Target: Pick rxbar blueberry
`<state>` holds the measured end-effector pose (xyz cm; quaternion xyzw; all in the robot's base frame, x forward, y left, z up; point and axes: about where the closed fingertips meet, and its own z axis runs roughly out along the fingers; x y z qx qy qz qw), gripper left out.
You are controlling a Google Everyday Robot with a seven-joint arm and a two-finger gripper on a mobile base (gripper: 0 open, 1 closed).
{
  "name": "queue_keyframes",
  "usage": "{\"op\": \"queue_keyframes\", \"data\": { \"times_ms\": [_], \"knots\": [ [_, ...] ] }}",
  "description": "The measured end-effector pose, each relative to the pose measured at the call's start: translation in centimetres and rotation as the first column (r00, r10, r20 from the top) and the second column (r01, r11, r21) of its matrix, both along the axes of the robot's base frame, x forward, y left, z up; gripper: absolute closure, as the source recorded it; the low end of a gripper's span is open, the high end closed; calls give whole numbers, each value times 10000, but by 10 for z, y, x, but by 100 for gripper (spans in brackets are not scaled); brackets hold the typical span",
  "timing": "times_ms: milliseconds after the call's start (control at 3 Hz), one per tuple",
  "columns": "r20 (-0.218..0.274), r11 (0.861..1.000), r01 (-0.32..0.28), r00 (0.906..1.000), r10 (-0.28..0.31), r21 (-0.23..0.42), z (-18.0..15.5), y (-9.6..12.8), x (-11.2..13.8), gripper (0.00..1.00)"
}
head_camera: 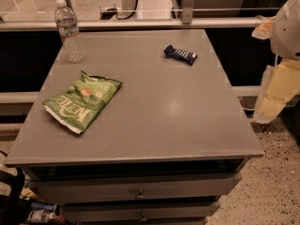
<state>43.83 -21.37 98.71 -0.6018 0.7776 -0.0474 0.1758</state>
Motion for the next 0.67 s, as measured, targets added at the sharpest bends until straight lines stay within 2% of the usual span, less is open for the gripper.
{"op": "queue_keyframes", "data": {
  "times_ms": [333,667],
  "knots": [
    [0,10000,0,10000,0,0,0,0,0,0],
    [321,9978,78,9994,-99,658,4,-13,26,0]
  ]
}}
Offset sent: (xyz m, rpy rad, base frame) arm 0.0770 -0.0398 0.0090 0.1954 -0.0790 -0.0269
